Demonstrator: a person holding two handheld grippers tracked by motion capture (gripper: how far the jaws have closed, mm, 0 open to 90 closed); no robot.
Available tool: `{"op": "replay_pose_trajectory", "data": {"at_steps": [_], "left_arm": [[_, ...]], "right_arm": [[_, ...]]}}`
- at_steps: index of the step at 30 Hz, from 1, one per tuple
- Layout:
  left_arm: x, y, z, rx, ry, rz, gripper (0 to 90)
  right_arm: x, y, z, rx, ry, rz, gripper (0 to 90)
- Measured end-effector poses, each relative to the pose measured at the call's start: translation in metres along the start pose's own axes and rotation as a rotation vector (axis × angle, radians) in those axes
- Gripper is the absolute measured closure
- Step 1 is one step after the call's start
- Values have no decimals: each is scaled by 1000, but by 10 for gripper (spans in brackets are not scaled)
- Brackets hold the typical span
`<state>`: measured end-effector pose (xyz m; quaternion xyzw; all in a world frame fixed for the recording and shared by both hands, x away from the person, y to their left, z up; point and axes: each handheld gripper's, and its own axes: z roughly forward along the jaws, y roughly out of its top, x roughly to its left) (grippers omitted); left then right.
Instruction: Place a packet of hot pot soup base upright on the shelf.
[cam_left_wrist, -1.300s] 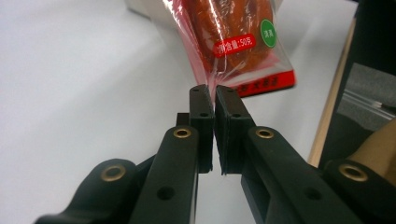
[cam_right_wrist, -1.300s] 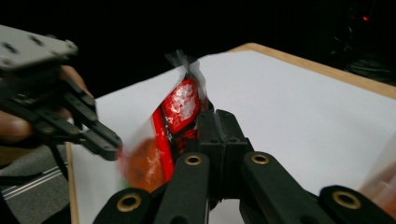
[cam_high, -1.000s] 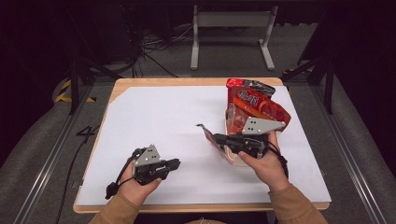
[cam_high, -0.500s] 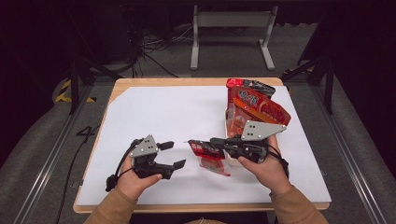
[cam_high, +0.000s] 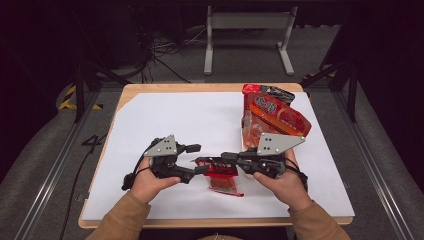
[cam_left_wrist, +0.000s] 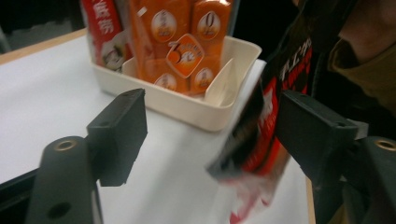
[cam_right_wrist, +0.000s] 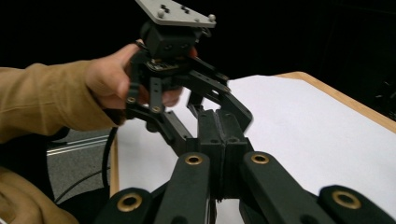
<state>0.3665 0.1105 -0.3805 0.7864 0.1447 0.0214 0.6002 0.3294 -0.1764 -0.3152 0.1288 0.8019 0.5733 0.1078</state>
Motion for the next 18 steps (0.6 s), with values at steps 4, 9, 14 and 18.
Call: {"op": "replay_pose_trajectory", "data": {"at_steps": [4,9,14,18], "left_arm": [[-1,1,3,-22,-80,15,559],[3,1,4,-47,-123,-9,704],[0,3,3,-32,-146,-6,875],[-1,5,2,-10,-144,-8,889]], "right_arm": [[1,1,-1,-20,2,-6,900],[-2,-1,-4,-36,-16,1,900],[-8,-6,-7,-47,-49,23,900],[-8,-7,-7,-44,-57,17,900]]}}
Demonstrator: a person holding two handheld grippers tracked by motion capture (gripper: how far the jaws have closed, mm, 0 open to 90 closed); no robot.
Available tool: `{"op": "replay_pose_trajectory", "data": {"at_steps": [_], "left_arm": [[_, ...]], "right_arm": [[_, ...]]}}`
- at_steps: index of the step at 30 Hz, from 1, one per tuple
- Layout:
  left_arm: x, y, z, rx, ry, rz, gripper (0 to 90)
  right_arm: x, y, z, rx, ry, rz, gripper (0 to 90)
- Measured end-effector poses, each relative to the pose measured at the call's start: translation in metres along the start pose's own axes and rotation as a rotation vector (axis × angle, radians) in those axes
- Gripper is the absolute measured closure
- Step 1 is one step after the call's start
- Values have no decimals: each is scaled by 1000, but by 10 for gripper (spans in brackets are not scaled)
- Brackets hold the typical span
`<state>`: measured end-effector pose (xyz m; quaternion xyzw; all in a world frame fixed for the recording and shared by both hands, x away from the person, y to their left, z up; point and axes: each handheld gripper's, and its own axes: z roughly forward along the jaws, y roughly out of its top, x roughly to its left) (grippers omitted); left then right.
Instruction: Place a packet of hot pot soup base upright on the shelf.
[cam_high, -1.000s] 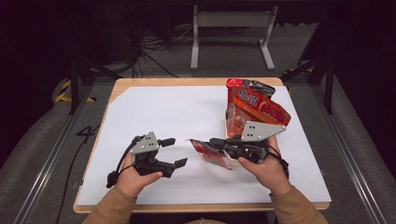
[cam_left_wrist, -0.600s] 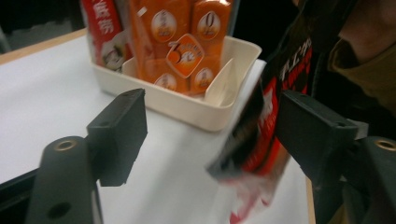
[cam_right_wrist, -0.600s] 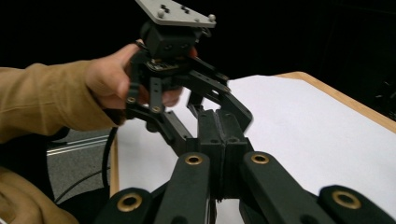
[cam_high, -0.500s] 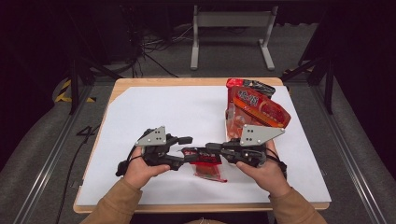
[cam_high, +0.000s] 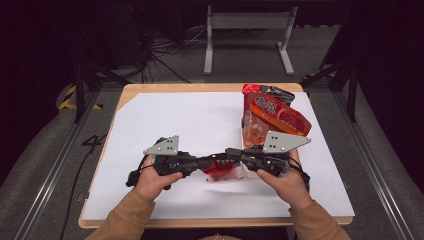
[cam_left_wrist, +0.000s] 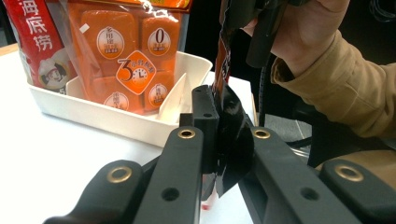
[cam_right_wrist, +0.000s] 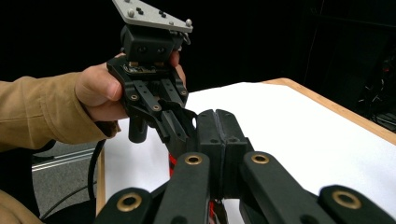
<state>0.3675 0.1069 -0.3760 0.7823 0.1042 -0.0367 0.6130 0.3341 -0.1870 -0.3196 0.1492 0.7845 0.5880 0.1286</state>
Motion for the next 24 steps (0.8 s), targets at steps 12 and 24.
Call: {"op": "replay_pose_trajectory", "data": {"at_steps": [12,24], "left_arm": [[-2,8,-1,88,26,-11,896],[-1,17,-3,102,9,-33,895]], "right_arm": [[2,-4,-11,38,-121,-23,697],[-9,-19,-60,43,-254,57,623]]}}
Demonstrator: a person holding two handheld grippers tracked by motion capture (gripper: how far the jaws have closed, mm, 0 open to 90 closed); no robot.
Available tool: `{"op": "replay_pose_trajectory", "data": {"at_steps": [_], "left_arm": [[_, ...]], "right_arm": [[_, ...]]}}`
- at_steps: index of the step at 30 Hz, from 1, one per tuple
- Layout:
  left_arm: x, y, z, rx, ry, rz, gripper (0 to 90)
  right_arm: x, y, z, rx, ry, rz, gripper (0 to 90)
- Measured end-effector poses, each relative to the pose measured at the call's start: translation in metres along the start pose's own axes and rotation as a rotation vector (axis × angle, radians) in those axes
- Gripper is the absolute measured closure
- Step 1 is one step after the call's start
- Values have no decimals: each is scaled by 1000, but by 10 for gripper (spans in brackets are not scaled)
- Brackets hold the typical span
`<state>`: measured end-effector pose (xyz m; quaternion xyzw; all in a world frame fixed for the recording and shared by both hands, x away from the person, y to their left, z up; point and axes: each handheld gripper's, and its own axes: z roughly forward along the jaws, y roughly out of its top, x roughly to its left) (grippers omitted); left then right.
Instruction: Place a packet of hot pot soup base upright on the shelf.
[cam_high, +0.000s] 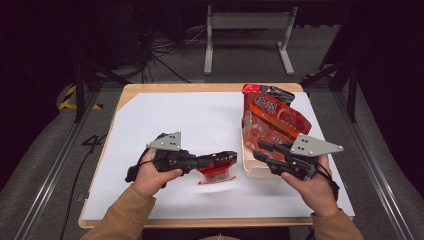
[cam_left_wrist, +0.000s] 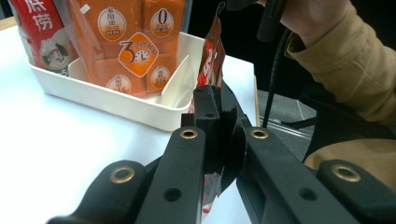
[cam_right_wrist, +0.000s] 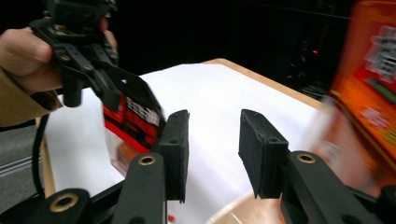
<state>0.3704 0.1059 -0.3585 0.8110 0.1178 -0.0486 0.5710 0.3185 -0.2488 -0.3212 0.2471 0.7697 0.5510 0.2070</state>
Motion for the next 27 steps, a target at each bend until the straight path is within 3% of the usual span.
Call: {"op": "replay_pose_trajectory", "data": {"at_steps": [5,10,21,27], "left_arm": [[2,3,0,0,6,-11,895],[3,9,2,-7,14,-10,895],[5,34,4,-4,18,13,895],[4,45,4,-4,15,19,895]], "right_arm": [[-9,-6,-20,2,-40,25,556],[-17,-14,-36,44,-69,10,506],[-29,-33,-57,129,-115,21,435],[-38,-42,-62,169,-146,54,382]]}}
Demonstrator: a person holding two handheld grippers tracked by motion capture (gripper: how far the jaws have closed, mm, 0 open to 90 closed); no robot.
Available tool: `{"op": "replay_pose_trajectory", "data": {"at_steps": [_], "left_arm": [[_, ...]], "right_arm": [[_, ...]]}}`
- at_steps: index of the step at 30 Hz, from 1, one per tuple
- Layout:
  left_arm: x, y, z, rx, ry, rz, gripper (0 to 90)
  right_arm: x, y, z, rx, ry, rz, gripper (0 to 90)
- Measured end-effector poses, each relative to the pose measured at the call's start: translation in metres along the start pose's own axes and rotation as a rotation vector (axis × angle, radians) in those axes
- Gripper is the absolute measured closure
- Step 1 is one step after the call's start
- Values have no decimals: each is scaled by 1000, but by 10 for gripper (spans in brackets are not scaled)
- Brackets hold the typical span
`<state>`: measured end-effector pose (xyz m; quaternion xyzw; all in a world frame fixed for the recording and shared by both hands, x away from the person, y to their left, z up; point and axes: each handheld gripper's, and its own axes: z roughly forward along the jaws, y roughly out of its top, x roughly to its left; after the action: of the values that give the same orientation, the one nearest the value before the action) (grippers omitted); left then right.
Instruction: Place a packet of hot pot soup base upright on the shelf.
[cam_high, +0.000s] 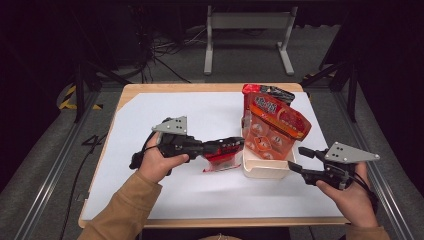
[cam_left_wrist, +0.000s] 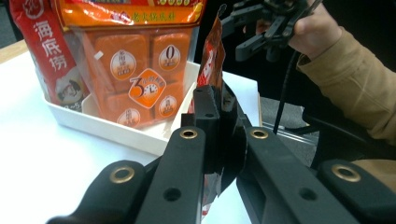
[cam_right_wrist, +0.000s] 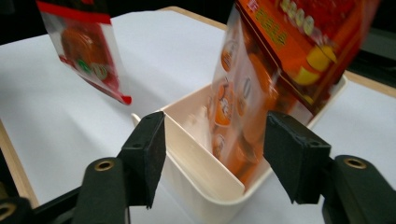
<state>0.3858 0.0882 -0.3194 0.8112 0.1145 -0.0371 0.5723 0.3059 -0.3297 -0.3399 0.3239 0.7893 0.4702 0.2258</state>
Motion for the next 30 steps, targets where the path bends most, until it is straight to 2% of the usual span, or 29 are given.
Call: {"op": "replay_pose_trajectory", "data": {"at_steps": [5,11,13,27,30], "left_arm": [[1,10,3,10,-3,10,895],[1,20,7,19,-3,20,895],[0,24,8,19,-5,24,895],[-4,49,21,33,-18,67,895],[-3,51,25,32,-21,65,895]], "right_arm": [[-10,-9,1,19,-27,44,365],[-21,-17,3,49,-64,66,350],[-23,-19,3,46,-64,80,340],[-36,-31,11,67,-71,79,328],[-39,-33,13,70,-70,76,323]]}}
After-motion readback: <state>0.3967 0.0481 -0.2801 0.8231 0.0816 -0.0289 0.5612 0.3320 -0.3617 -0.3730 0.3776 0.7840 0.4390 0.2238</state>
